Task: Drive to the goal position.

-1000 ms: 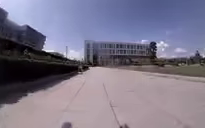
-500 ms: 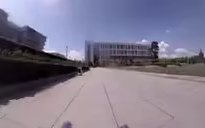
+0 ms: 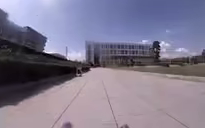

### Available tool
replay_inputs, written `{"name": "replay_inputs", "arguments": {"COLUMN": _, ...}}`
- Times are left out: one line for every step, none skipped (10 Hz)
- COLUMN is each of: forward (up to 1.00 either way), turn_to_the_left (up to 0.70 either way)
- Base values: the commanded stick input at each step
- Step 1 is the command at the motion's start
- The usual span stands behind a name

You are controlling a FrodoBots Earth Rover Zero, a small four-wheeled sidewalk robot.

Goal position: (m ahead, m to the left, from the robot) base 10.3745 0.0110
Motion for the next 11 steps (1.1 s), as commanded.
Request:
{"name": "replay_inputs", "arguments": {"forward": 1.0, "turn_to_the_left": 0.0}}
{"name": "replay_inputs", "arguments": {"forward": 1.0, "turn_to_the_left": 0.0}}
{"name": "replay_inputs", "arguments": {"forward": 1.0, "turn_to_the_left": 0.0}}
{"name": "replay_inputs", "arguments": {"forward": 1.0, "turn_to_the_left": 0.0}}
{"name": "replay_inputs", "arguments": {"forward": 1.0, "turn_to_the_left": 0.0}}
{"name": "replay_inputs", "arguments": {"forward": 1.0, "turn_to_the_left": 0.0}}
{"name": "replay_inputs", "arguments": {"forward": 1.0, "turn_to_the_left": 0.0}}
{"name": "replay_inputs", "arguments": {"forward": 1.0, "turn_to_the_left": 0.0}}
{"name": "replay_inputs", "arguments": {"forward": 1.0, "turn_to_the_left": 0.0}}
{"name": "replay_inputs", "arguments": {"forward": 1.0, "turn_to_the_left": 0.0}}
{"name": "replay_inputs", "arguments": {"forward": 1.0, "turn_to_the_left": 0.0}}
